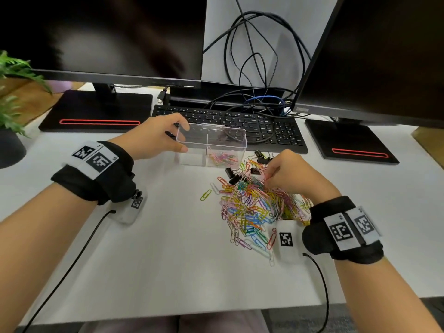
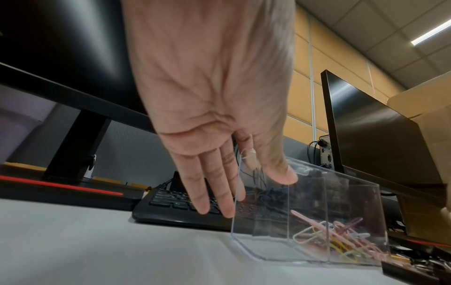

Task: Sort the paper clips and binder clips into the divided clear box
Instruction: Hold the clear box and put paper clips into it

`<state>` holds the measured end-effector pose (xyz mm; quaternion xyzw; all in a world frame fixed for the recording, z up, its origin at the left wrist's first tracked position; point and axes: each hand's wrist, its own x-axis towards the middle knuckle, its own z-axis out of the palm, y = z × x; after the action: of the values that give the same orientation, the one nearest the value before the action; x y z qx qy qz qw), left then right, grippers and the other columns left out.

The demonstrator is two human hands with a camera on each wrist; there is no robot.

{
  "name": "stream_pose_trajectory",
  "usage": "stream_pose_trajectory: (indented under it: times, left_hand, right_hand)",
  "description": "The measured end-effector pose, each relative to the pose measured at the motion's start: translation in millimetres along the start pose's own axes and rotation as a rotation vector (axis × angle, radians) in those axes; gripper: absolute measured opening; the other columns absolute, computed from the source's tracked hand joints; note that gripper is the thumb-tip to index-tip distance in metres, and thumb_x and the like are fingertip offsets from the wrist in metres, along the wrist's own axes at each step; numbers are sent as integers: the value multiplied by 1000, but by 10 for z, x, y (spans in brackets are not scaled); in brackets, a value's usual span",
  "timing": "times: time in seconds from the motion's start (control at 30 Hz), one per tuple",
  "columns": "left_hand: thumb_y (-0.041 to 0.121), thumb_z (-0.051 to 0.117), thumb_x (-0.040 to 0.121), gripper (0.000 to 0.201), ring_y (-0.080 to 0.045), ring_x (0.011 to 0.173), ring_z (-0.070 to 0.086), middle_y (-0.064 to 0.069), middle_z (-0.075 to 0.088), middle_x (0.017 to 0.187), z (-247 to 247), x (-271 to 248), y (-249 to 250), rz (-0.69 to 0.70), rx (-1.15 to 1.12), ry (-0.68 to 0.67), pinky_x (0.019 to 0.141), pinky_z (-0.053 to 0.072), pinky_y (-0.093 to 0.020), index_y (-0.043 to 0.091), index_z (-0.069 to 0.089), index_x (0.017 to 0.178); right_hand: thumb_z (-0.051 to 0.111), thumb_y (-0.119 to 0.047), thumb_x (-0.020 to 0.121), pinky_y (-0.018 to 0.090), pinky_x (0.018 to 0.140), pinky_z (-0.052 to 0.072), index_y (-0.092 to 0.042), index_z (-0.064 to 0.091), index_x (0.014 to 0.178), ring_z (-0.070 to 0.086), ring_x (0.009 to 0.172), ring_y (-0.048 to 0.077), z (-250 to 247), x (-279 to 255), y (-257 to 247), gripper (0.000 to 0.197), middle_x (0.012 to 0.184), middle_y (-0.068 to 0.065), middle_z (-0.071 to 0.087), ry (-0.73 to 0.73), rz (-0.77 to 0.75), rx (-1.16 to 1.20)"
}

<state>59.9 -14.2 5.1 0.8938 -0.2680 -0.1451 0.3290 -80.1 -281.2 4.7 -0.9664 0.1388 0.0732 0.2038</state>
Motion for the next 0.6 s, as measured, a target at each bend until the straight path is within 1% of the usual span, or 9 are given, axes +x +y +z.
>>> stream_pose_trajectory:
  times: [0.07, 0.13, 0.2, 0.27, 0.33, 0.37, 0.43, 0.47, 0.6]
  left_hand:
    - [22, 75, 82, 41, -15, 94, 65, 5, 66, 107, -1, 0, 1, -2, -1, 0, 83, 48, -28, 27, 54, 117]
    - [21, 75, 82, 40, -17, 92, 66, 3, 66, 108, 3, 0, -5, 4, -14, -1, 84, 50, -30, 27, 54, 117]
    - [21, 75, 82, 40, -17, 91, 67, 3, 66, 108, 4, 3, -12, 6, -15, -1, 85, 50, -31, 28, 54, 116]
    - [22, 75, 82, 40, -16, 90, 67, 3, 66, 108, 4, 7, -20, 3, -15, 0, 86, 51, -32, 29, 54, 116]
    - [21, 75, 83, 40, -16, 90, 67, 4, 66, 107, 3, 10, -24, 2, -26, 0, 85, 51, -31, 29, 54, 115]
    - [20, 75, 83, 39, -15, 89, 68, 4, 67, 107, 3, 9, -25, 4, -31, 0, 84, 50, -30, 28, 54, 115]
    - [19, 75, 83, 39, -15, 87, 68, 4, 67, 105, 0, 8, -24, 9, -38, -1, 82, 50, -28, 27, 54, 115]
    - [19, 75, 83, 39, -15, 87, 68, 4, 67, 105, 0, 7, -23, 10, -39, -2, 82, 50, -29, 27, 54, 115]
    - [21, 75, 83, 41, -15, 88, 67, 3, 66, 108, -4, 11, -25, 7, -32, -10, 83, 51, -29, 27, 53, 117]
  right_hand:
    - [80, -8, 69, 41, 78, 51, -23, 63, 53, 60, 72, 24, -19, 7, 31, 28, 62, -7, 60, 28, -4, 42]
    - [77, -3, 71, 29, 60, 47, -19, 66, 55, 57, 59, 19, -36, 4, 44, 25, 59, -6, 60, 40, -13, 107]
    - [73, 2, 74, 24, 53, 44, -13, 70, 59, 57, 56, 16, -61, 1, 56, 21, 60, -6, 62, 55, -26, 169]
    - [73, 3, 74, 28, 56, 47, -11, 72, 61, 59, 59, 18, -102, 6, 75, 19, 63, -3, 66, 81, -33, 232]
    - [75, 1, 74, 32, 64, 50, -9, 74, 65, 61, 62, 19, -154, -2, 88, 14, 65, 5, 70, 100, -29, 317]
    - [75, 0, 74, 31, 67, 51, -9, 74, 67, 62, 62, 17, -179, -10, 93, 11, 66, 7, 71, 111, -28, 358]
    - [76, -1, 74, 20, 62, 48, -8, 73, 70, 61, 58, 10, -225, -34, 85, 9, 65, 7, 70, 134, -30, 423]
    - [77, -2, 74, 18, 61, 46, -8, 73, 71, 60, 57, 9, -247, -44, 78, 7, 65, 8, 69, 146, -33, 453]
    - [79, -5, 72, 31, 84, 50, -7, 73, 75, 66, 76, 22, -352, -29, 27, 7, 80, 17, 73, 205, -70, 608]
